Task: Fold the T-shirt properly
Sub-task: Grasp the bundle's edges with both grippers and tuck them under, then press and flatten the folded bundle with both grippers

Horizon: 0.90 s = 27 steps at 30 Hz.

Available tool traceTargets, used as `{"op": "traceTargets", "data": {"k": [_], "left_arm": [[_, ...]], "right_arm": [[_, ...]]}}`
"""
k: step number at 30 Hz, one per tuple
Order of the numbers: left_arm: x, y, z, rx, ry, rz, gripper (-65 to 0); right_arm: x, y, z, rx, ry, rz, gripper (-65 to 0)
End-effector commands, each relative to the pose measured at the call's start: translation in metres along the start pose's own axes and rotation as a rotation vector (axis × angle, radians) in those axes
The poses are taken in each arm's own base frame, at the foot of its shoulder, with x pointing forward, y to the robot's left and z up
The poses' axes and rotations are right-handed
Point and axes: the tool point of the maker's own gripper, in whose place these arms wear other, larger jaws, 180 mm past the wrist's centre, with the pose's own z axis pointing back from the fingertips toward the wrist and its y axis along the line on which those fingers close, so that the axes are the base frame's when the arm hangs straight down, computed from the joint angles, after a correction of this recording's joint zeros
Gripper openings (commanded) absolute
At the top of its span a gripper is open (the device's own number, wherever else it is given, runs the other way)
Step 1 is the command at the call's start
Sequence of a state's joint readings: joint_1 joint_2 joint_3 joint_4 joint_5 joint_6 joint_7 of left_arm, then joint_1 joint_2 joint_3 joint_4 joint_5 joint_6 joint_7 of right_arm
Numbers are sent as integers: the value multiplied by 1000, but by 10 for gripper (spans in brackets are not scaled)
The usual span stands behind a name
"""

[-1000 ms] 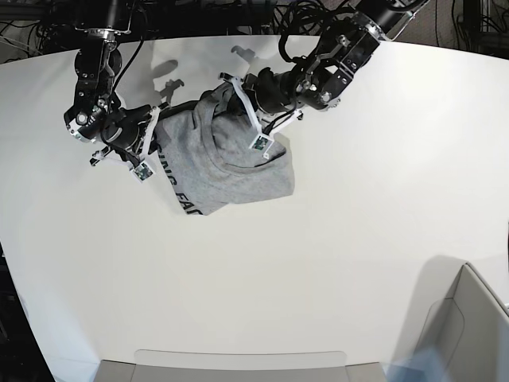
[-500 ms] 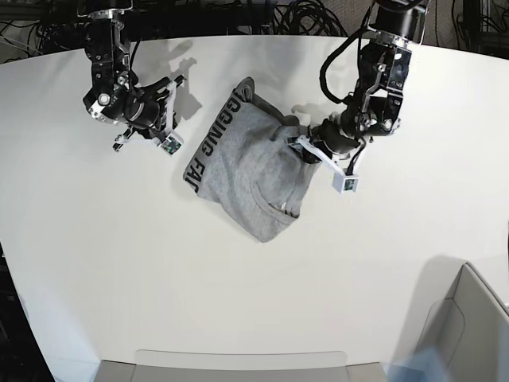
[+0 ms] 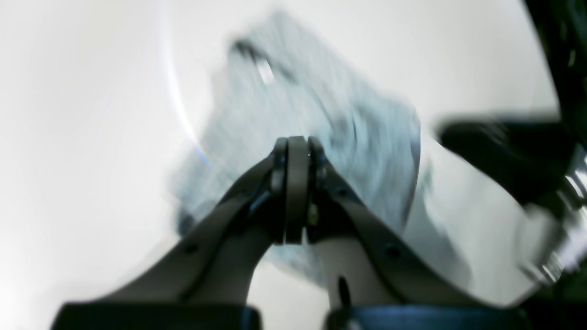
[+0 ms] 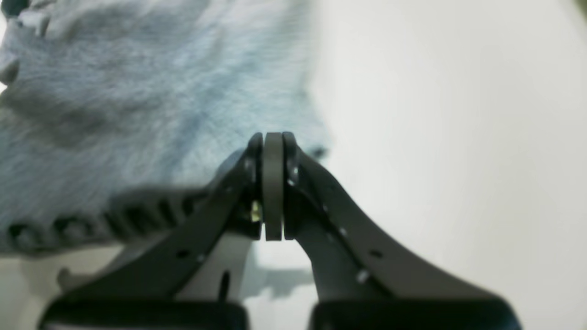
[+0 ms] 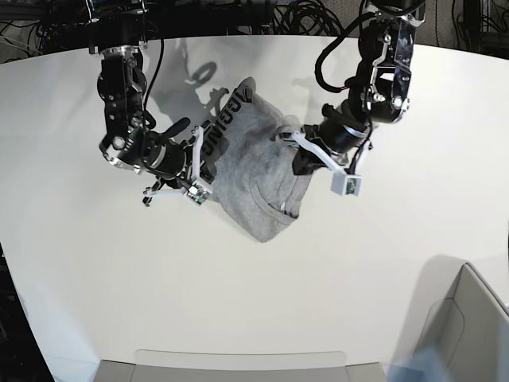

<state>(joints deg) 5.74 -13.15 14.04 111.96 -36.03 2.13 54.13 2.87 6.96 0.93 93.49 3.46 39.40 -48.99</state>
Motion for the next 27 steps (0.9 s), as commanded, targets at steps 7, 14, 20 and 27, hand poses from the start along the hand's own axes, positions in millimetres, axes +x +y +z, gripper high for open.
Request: {"op": "traceTargets", "data": {"k": [7, 14, 20, 27], "left_arm": [[-64, -32, -12, -88, 176, -62, -650], [-88, 4, -50, 1, 292, -52, -650], [-49, 57, -48, 121, 197, 51, -650], [8, 70, -41, 141, 72, 65, -650]], "right_arm": [[-21, 7, -37, 110, 90, -30, -650], [-41, 34, -36, 149, 120, -58, -650], [-43, 87, -27, 208, 87, -80, -650], [1, 82, -7, 151, -45, -39, -650]]}}
